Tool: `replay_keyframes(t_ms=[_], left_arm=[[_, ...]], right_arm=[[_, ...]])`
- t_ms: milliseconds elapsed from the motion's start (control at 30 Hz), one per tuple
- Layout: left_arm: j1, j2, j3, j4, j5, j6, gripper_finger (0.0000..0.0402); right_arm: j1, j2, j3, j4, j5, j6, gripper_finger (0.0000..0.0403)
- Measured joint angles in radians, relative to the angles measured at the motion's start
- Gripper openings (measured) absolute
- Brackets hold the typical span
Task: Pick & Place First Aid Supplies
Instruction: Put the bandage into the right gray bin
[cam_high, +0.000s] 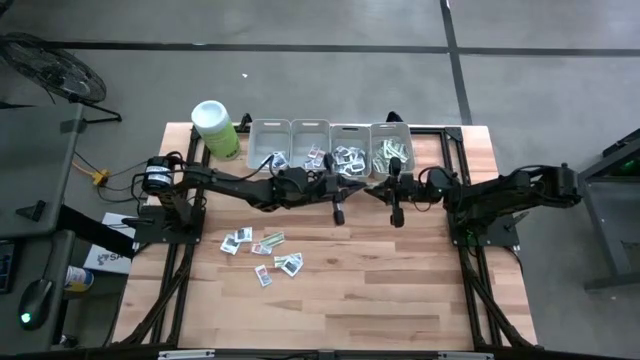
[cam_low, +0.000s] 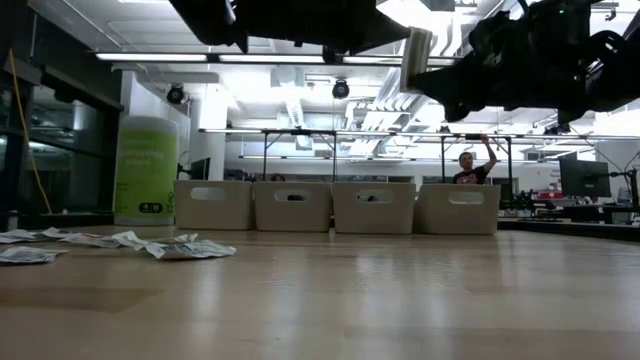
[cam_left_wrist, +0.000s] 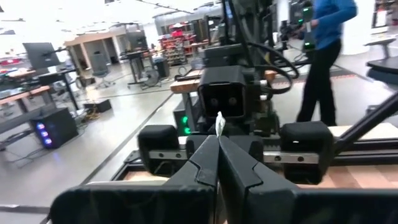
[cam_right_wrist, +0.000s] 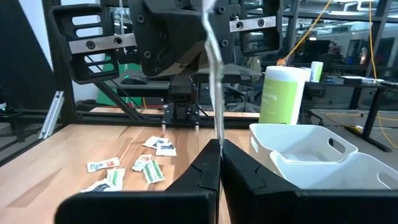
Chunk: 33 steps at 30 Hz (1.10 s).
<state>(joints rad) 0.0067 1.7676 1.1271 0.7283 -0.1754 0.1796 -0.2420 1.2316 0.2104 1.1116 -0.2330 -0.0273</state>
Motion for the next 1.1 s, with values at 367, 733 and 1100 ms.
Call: replay_keyframes(t_ms=[367, 733, 1100], left_arm=[[0.0, -0.003, 0.0, -0.014, -0.135, 0.035, 0.0086], [0.0, -0.015, 0.0, -0.095, -0.303, 0.073, 0.0126], [0.0, -0.015, 0.0, -0.119, -0.398, 0.184, 0.0126]], right_arm=[[-0.047, -0.001, 0.0, -0.083, 0.069, 0.026, 0.0001], [-0.228, -0.001, 0.0, -0.282, 0.183, 0.103, 0.0], [-0.399, -0.001, 0.0, -0.411, 0.327, 0.174, 0.0]])
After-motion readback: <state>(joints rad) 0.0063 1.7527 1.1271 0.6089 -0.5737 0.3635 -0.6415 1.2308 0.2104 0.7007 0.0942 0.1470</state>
